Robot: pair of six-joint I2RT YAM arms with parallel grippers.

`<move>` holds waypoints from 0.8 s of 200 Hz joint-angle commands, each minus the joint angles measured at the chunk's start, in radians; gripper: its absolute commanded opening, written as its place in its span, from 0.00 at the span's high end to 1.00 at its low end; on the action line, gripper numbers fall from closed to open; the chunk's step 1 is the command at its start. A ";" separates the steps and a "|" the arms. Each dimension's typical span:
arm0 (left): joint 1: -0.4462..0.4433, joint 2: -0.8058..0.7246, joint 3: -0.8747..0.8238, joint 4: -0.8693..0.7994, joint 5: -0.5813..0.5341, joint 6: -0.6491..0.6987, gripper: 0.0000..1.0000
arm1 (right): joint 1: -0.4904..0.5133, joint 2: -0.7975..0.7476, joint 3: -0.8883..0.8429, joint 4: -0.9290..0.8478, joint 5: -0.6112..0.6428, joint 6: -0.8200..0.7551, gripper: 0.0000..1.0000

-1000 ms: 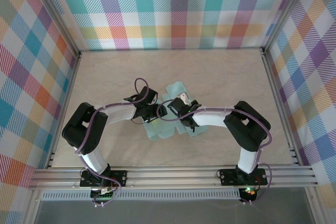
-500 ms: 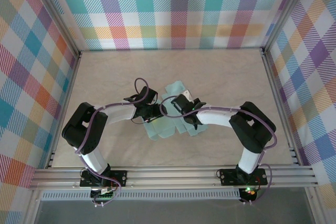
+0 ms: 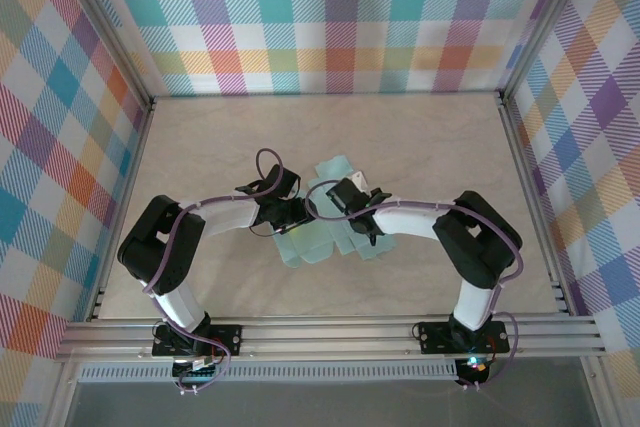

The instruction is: Fold the paper box

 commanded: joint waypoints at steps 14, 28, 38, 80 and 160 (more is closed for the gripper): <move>0.008 0.013 -0.037 -0.085 -0.037 -0.009 0.45 | 0.032 0.038 0.017 -0.013 0.021 -0.001 1.00; 0.008 0.013 -0.040 -0.083 -0.036 -0.010 0.44 | 0.059 0.067 0.034 -0.027 0.043 -0.013 1.00; 0.008 0.015 -0.039 -0.084 -0.036 -0.008 0.44 | 0.068 0.079 0.043 -0.029 0.052 -0.012 1.00; 0.008 0.017 -0.036 -0.085 -0.031 -0.005 0.44 | 0.008 0.013 0.013 -0.009 -0.007 0.023 1.00; 0.008 0.015 -0.033 -0.083 -0.032 -0.005 0.44 | 0.020 0.052 0.039 -0.029 0.016 -0.031 1.00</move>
